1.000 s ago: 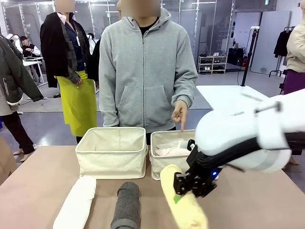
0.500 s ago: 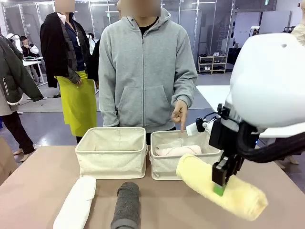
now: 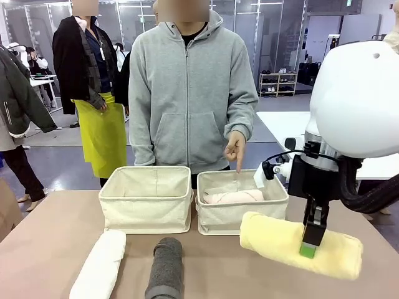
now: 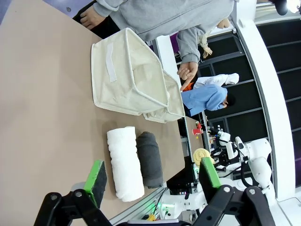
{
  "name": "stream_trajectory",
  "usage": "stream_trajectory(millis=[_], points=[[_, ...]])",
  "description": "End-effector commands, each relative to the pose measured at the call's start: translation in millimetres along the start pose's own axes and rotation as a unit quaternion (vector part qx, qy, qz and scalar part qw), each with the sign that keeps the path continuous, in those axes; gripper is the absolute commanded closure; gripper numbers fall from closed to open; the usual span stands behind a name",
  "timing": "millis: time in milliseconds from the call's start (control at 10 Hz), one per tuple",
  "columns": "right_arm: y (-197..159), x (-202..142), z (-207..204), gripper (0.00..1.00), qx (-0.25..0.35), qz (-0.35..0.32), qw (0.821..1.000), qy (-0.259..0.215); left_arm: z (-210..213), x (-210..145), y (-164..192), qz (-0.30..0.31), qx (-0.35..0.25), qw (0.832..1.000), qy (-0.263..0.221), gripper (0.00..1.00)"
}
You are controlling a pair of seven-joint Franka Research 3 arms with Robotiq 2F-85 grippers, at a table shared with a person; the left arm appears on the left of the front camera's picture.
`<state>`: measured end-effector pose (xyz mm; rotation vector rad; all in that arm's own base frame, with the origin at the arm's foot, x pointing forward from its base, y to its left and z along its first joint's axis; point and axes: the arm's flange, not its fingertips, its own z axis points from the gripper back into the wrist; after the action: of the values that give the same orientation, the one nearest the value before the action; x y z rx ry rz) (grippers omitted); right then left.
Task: Divide the towels into two baskets.
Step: Pick up one hotel-folded towel from the bottom of the table and place it in the Fabric basket indicated by the person.
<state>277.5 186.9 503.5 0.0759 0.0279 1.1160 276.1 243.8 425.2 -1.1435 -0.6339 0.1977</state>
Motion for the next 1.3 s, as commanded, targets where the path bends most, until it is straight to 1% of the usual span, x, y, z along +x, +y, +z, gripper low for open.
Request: stream_trajectory(millis=[0, 100, 200, 300, 400, 500, 600, 800, 900, 1000, 1100, 1200], points=[[4, 7, 6, 0.87, 0.003, -0.021, 1.0, -0.008, 3, 0, -3, -0.003, -0.008, 1.0, -0.003, 0.0], [0, 0, 0, 0.63, 0.0, 0.0, 1.0, 0.0, 3, 0, -3, -0.003, -0.008, 1.0, -0.003, 0.0], [-14, -1, 4, 0.63, -0.028, -0.008, 0.999, -0.019, 3, 0, -3, -0.003, -0.008, 1.0, -0.003, 0.0], [-23, 13, 22, 0.63, -0.068, 0.069, 0.995, -0.04, 3, 0, -3, -0.003, -0.008, 1.0, -0.003, 0.0], [-32, 31, 37, 0.63, -0.089, 0.115, 0.989, -0.039, 3, 0, -3, -0.003, -0.008, 1.0, -0.003, 0.0], [-43, 50, 45, 0.63, -0.107, 0.134, 0.985, -0.019, 3, 0, -3, -0.003, -0.008, 1.0, -0.003, 0.0], [-59, 69, 53, 0.63, -0.128, 0.149, 0.981, 0.003, 3, 0, -3, -0.003, -0.008, 1.0, -0.003, 0.0], [-83, 104, 68, 0.63, -0.142, 0.167, 0.976, 0.003, 3, 0, -3, -0.003, -0.008, 1.0, -0.003, 0.0], [-97, 124, 71, 0.63, -0.152, 0.158, 0.976, 0.003, 3, 0, -3, -0.003, -0.008, 1.0, -0.003, 0.0], [-111, 147, 71, 0.63, -0.149, 0.17, 0.974, 0.003, 3, 0, -3, -0.003, -0.008, 1.0, -0.003, 0.0], [-127, 168, 65, 0.63, -0.157, 0.173, 0.972, 0.014, 3, 0, -3, -0.003, -0.008, 1.0, -0.003, 0.0], [-147, 185, 52, 0.63, -0.152, 0.183, 0.971, 0.022, 3, 0, -3, -0.003, -0.008, 1.0, -0.003, 0.0]])
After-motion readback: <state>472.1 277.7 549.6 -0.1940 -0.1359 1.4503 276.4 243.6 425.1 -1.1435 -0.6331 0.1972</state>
